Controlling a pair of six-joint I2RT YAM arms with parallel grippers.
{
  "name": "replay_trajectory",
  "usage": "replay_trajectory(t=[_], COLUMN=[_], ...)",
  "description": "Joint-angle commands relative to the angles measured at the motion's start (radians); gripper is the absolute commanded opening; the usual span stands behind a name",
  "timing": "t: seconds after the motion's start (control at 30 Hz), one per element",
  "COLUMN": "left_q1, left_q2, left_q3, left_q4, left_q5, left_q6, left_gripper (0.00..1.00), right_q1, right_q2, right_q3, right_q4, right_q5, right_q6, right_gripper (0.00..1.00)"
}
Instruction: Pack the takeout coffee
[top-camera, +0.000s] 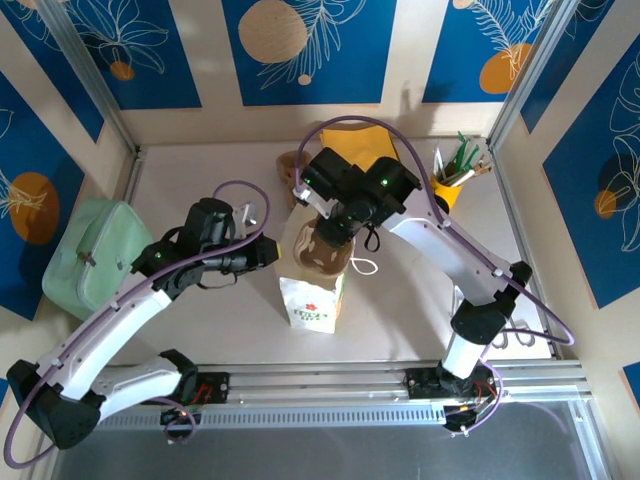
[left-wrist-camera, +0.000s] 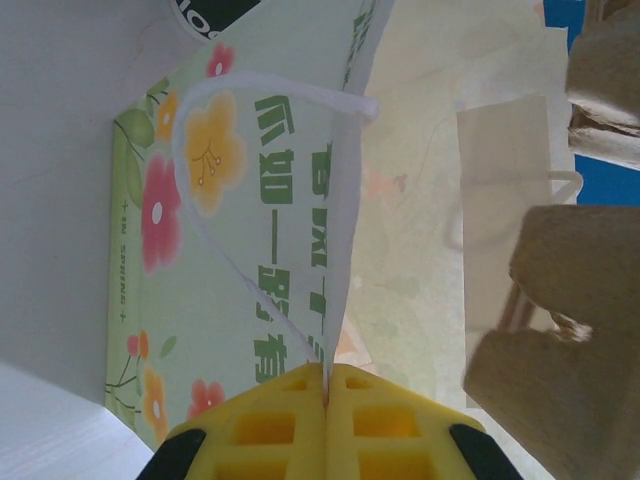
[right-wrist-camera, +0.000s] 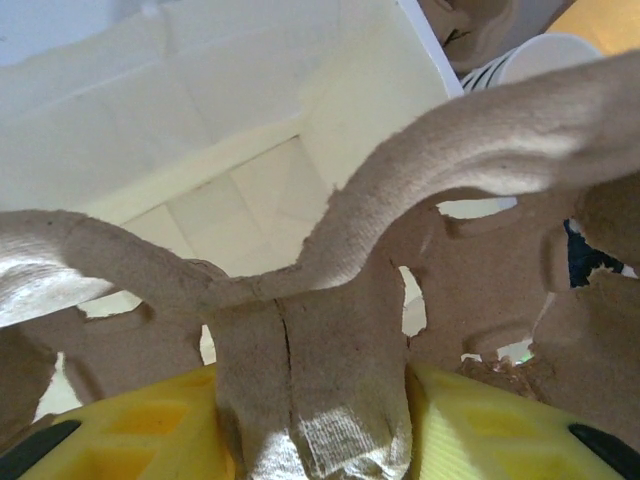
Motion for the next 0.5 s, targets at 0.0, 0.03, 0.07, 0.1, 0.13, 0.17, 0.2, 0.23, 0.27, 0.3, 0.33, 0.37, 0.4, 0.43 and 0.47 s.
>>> replay_trajectory(t=[0.0,0.03,0.07,0.1,0.13,0.17,0.2,0.23,0.27,0.3,0.33,0.37,0.4,0.43,0.47], left_q1=[-0.008,-0.009,-0.008,-0.009,-0.008,-0.009,-0.009,-0.008,-0.008,-0.008,-0.008,-0.007,-0.009,-0.008,-0.008], left_q2=[-0.019,-0.019,-0.019,-0.019,-0.020,-0.021,-0.022,-0.023,-0.024,-0.024,-0.024,-0.022,-0.021,-0.022,-0.021], left_q3=[-0.015,-0.016,-0.016,-0.017,-0.018,-0.019,-0.020,-0.020,-0.020,-0.021,-0.022,-0.024,-0.024,-0.025,-0.023], left_q4=[-0.003,-0.003,-0.002,-0.002,0.000,0.001,0.002,0.001,0.002,0.004,0.008,0.012,0.012,0.014,0.015], left_q5=[0.018,0.018,0.018,0.019,0.019,0.018,0.015,0.013,0.012,0.010,0.012,0.012,0.014,0.013,0.013], left_q6=[0.003,0.003,0.001,-0.001,-0.001,-0.002,-0.003,-0.004,-0.005,-0.007,-0.009,-0.012,-0.013,-0.014,-0.015], left_gripper=[0.00,0.00,0.00,0.00,0.00,0.00,0.00,0.00,0.00,0.00,0.00,0.00,0.00,0.00,0.00], right_q1=[0.023,0.032,0.040,0.045,0.050,0.054,0.057,0.062,0.064,0.068,0.069,0.073,0.076,0.079,0.081], right_q2=[-0.007,-0.004,-0.003,-0.003,0.001,0.004,0.003,0.003,0.002,0.003,0.002,0.003,0.005,0.006,0.009], right_q3=[0.012,0.011,0.005,-0.001,-0.003,-0.003,-0.006,-0.013,-0.018,-0.023,-0.027,-0.033,-0.036,-0.041,-0.044], right_q4=[0.018,0.027,0.038,0.045,0.049,0.052,0.058,0.065,0.073,0.079,0.083,0.087,0.089,0.091,0.093], right_q5=[0.081,0.088,0.103,0.112,0.119,0.121,0.121,0.120,0.117,0.114,0.110,0.107,0.106,0.106,0.104], right_q6=[-0.057,-0.067,-0.077,-0.084,-0.089,-0.093,-0.096,-0.101,-0.106,-0.108,-0.111,-0.114,-0.115,-0.115,-0.112], right_gripper=[0.45,0.46,0.45,0.45,0.45,0.45,0.45,0.45,0.45,0.45,0.45,0.46,0.46,0.46,0.46])
